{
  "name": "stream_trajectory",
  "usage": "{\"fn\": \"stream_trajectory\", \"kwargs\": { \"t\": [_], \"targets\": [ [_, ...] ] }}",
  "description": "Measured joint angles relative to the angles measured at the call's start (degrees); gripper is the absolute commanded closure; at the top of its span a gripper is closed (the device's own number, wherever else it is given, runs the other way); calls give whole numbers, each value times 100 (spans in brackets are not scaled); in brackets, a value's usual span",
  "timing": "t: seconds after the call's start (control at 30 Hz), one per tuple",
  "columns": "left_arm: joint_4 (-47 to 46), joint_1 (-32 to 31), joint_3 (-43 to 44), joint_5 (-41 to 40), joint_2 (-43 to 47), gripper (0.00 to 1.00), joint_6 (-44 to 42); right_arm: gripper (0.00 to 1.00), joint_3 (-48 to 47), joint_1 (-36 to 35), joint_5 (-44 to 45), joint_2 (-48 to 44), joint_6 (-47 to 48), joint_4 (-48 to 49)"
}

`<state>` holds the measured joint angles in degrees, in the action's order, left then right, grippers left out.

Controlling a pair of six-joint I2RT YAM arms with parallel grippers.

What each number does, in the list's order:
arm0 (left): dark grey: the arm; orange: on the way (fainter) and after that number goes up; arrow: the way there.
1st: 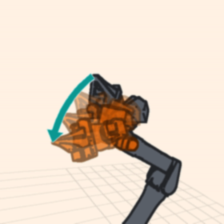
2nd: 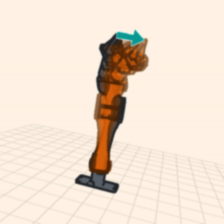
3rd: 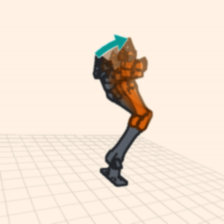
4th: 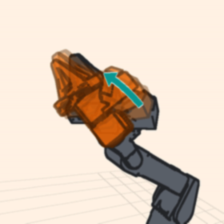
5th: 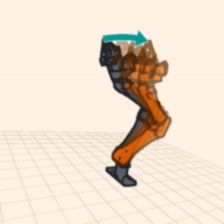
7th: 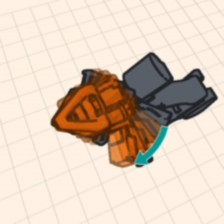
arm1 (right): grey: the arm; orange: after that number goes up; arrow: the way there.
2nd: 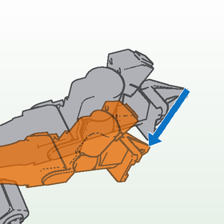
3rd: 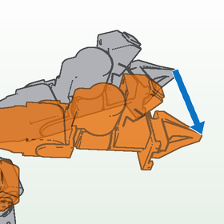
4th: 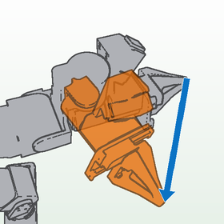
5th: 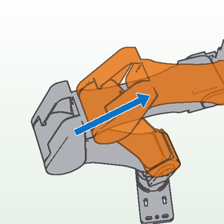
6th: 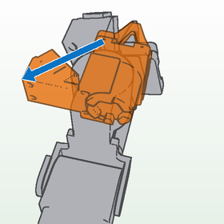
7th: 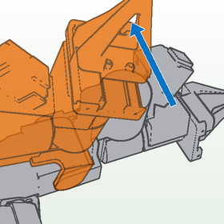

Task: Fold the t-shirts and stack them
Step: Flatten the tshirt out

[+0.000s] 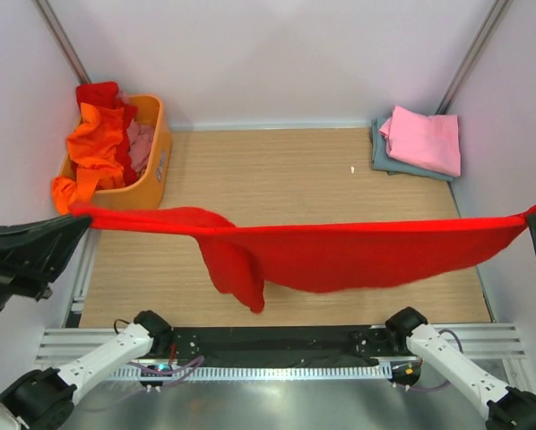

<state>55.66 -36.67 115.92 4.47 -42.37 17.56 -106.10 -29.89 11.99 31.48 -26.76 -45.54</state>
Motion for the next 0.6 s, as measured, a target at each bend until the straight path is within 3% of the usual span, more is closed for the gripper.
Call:
{"fn": "stream_trajectory", "kwargs": {
  "t": [0.3, 0.47, 0.6],
  "targets": [
    [-376, 988, 1355, 1314, -101, 100, -153, 99, -960, 319, -481, 382, 328, -951],
    [-603, 1266, 1493, 1799, -151, 100, -153, 99, -1731, 376, -404, 570, 529, -1078],
    [-719, 1338, 1532, 1980, -450, 100, -243, 99, -1753, 376, 24, 612, 752, -1056]
  ]
}}
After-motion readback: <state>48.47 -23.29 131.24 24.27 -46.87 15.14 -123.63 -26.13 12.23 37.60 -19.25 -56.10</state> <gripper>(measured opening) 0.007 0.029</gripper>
